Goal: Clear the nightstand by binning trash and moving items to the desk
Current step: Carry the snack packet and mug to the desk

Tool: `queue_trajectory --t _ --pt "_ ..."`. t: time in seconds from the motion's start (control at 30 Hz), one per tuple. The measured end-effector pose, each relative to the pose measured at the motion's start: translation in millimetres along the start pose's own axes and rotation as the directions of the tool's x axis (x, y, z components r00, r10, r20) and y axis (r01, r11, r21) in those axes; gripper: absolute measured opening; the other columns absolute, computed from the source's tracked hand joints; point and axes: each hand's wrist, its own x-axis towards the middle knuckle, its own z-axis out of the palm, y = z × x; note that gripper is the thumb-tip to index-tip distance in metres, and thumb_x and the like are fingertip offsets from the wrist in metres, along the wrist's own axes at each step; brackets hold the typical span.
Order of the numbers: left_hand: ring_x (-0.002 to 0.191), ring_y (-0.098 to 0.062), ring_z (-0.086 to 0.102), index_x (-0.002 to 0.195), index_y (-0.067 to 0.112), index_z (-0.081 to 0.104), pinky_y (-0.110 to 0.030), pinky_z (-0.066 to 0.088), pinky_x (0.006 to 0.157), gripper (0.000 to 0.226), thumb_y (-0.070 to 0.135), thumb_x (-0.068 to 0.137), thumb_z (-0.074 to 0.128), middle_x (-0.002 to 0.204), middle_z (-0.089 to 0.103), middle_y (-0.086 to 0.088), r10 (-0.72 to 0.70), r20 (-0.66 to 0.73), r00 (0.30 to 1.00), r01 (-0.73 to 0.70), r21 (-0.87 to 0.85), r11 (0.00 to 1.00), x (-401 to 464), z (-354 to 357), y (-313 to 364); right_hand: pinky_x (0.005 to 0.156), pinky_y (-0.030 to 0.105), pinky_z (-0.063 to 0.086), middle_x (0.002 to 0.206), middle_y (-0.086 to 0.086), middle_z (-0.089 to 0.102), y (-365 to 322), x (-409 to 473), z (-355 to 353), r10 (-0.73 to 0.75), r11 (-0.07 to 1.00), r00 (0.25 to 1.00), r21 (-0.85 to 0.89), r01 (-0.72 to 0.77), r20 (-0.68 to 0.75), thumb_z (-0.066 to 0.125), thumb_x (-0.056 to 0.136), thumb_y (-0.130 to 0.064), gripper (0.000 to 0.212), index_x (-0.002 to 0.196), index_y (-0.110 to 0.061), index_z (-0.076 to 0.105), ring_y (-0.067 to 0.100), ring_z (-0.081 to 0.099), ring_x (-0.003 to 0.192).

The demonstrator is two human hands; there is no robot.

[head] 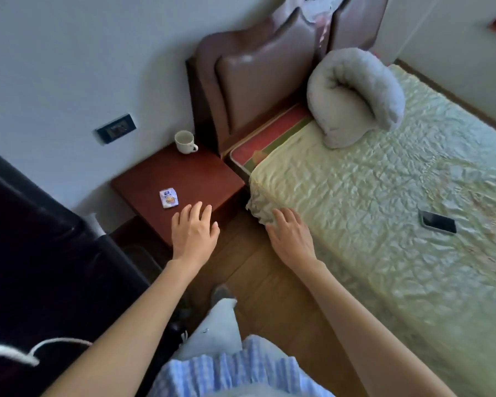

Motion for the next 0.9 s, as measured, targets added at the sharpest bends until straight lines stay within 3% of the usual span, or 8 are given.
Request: queue_trajectory --t 0.4,0.6,0.9 --pt "0.112 -0.031 0.056 0.119 0.008 0.059 -0.05 0.045 0.093 0.04 0.025 0.084 0.063 0.123 0.06 -0.013 -0.339 -0.092 0.936 0.341 -0.001 0.94 115.1 4.1 -54.2 0.111 0.044 0.029 0.146 0.011 0.043 -67.5 208.3 13.8 -0.308 0.946 0.947 -0.08 0.315 0.085 0.043 0.097 -0.038 0.048 0.138 -0.014 0.045 0.03 0.031 0.14" --pt "0.118 -0.034 0.053 0.124 0.009 0.058 -0.052 0.043 0.096 0.044 0.03 0.085 0.064 0.128 0.059 -0.016 -0.578 -0.076 0.813 0.579 -0.004 0.815 176.8 21.1 -69.1 0.098 0.048 0.043 0.129 0.017 0.059 -88.5 318.7 29.8 -0.496 0.861 0.86 -0.063 0.505 0.117 0.058 0.088 -0.031 0.041 0.122 -0.008 0.06 0.036 0.048 0.127" --pt "0.117 -0.036 0.054 0.123 0.007 0.058 -0.05 0.043 0.095 0.045 0.028 0.084 0.065 0.128 0.058 -0.018 -0.811 -0.059 0.582 0.81 -0.044 0.584 229.2 58.4 -73.5 0.096 0.048 0.046 0.123 0.019 0.062 -95.4 421.2 66.5 -0.664 0.717 0.698 -0.037 0.696 0.269 0.063 0.085 -0.027 0.04 0.119 -0.006 0.062 0.038 0.053 0.122"
